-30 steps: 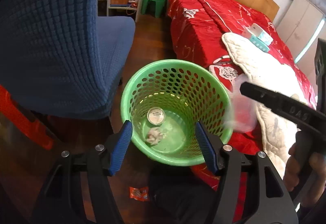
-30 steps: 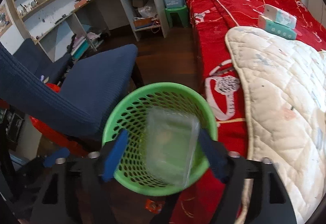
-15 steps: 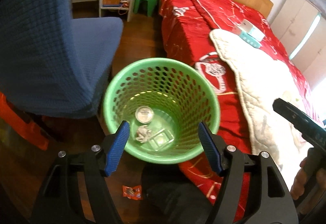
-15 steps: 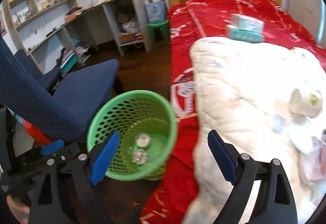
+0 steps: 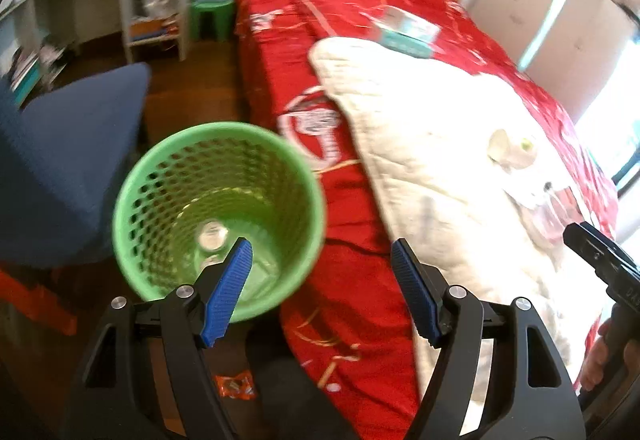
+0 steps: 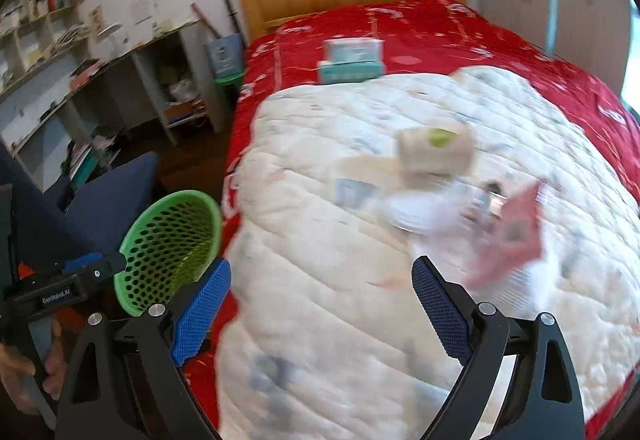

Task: Collect trash
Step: 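Grasp the clear plastic bowl with the left gripper while the right gripper grasps the white foam block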

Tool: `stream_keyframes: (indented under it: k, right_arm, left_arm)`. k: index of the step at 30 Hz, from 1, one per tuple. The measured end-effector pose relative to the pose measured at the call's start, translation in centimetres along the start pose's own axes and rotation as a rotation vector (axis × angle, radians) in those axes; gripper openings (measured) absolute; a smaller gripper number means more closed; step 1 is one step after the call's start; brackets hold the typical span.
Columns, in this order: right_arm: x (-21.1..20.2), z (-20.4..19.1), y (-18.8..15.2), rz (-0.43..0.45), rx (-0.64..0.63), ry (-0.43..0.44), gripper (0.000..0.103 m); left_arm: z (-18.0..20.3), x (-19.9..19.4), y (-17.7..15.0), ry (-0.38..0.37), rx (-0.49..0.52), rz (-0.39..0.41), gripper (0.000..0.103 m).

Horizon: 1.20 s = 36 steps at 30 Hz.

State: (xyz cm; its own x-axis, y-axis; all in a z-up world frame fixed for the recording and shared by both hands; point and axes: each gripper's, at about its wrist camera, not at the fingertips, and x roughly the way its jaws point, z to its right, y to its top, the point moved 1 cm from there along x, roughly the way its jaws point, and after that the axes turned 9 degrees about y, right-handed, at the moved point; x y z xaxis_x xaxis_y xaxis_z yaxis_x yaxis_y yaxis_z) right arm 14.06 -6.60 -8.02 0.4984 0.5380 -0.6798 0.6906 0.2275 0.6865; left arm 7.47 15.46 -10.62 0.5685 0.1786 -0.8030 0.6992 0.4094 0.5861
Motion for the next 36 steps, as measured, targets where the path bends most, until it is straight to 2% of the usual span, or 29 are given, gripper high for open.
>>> stream_keyframes:
  k: [9,20,27,36]
  right_arm:
    - [-4.7,6.1,-2.9,0.042,0.119,-0.093,0.089]
    - [-7.6,11.4,-4.9,0.072,0.232,-0.15,0.089]
    - [-8.6,13.8,-6.0,0.076,0.277,-0.175,0.089]
    - [-9.2,15.5,-6.5,0.082,0.305,-0.186,0.089]
  left_arm:
    - [9.3,-0.4,0.0,-0.148,0.19,0.018,0.071]
    - [20.6,0.4,-0.1,-0.287,0.456,0.012,0.07]
    - [26.4,1.6,-0.1,-0.324,0.586,0.001,0.071]
    - [29.8,4.1,0.0,-0.322,0.673,-0.032,0.071]
